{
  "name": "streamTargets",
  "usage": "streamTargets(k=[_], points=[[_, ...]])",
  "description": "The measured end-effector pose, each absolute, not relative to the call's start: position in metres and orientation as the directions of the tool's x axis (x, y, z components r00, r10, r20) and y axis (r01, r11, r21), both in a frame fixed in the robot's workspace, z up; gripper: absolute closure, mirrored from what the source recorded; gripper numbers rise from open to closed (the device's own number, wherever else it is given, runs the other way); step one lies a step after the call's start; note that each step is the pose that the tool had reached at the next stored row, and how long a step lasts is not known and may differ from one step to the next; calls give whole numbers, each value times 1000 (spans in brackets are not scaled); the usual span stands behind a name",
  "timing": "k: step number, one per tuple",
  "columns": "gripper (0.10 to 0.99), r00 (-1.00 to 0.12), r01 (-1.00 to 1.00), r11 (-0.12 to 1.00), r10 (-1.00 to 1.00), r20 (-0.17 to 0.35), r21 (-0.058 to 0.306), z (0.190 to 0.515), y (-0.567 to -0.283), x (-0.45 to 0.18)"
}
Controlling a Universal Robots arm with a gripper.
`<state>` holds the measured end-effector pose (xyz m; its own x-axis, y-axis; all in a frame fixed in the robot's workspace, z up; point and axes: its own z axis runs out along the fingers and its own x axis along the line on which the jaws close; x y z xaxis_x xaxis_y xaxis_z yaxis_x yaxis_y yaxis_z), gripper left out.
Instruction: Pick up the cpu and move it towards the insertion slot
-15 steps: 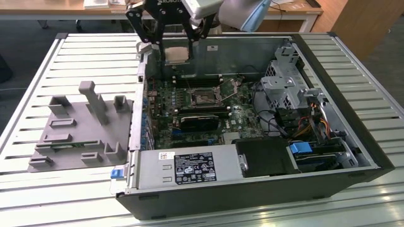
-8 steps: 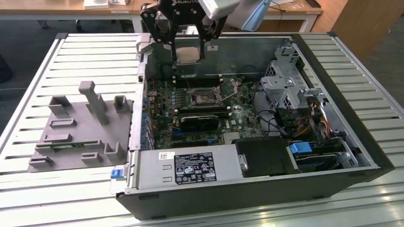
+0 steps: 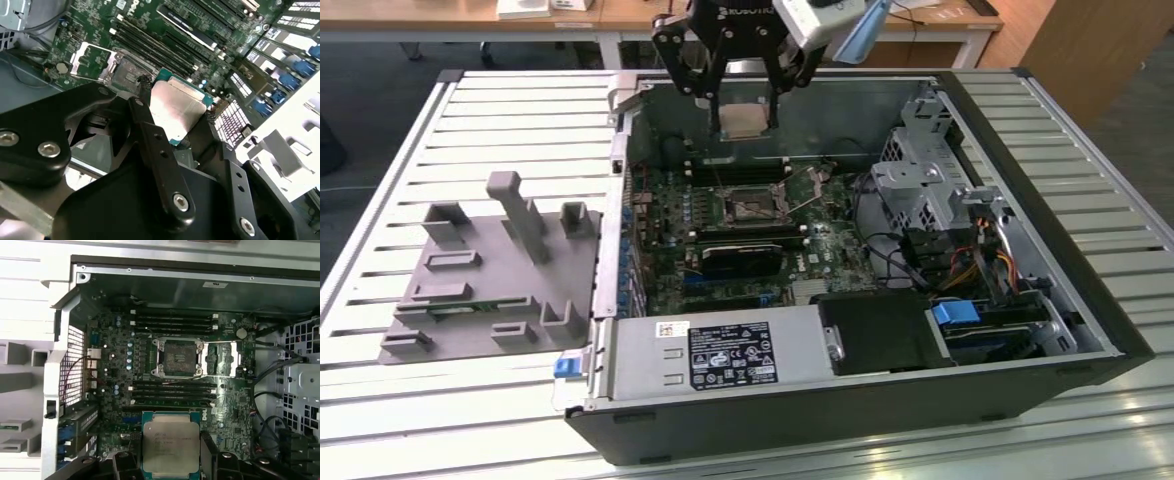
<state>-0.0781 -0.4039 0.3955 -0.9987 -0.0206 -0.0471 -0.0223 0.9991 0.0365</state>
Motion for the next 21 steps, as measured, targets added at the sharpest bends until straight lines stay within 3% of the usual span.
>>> streamTargets(k=[11,21], points=[[545,-999,-22,999,-20,-45,35,386,-396,-50],[545,-999,-22,999,-20,-42,27,375,-368,-42]])
